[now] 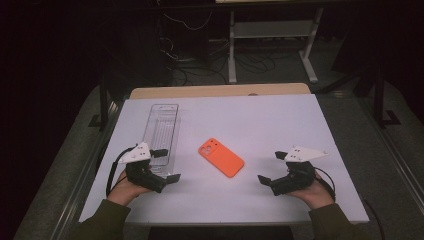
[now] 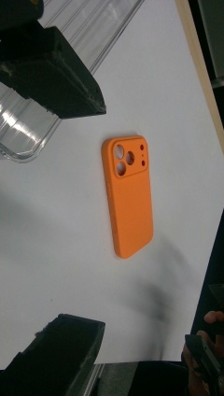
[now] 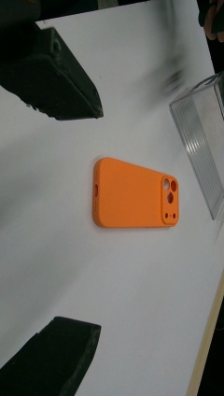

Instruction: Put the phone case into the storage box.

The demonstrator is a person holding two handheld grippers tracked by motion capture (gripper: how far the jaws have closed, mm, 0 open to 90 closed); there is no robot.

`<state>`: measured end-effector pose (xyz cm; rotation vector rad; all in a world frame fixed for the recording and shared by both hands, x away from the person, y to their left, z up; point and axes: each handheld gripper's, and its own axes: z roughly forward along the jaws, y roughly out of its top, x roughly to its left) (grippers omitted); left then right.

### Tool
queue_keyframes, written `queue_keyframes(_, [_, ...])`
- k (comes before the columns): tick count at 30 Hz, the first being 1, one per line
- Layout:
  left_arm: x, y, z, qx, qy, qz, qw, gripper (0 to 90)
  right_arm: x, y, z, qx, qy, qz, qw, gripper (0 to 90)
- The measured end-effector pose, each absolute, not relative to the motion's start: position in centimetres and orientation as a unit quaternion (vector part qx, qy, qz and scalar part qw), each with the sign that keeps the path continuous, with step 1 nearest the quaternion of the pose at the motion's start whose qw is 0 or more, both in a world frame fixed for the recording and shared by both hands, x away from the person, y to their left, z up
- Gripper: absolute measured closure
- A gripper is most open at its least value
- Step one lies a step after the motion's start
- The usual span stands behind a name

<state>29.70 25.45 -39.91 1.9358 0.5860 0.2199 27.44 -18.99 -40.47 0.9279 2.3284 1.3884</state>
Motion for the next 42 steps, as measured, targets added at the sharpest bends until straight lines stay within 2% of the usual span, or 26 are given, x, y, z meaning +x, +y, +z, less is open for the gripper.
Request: queue_keyframes(42, [29.5,23.0,-39.4,0.806,0.234,0.063,0.54,0.0,28.9,-18.5,-40.1,0.331,0.804,0.476,0.134,0.0])
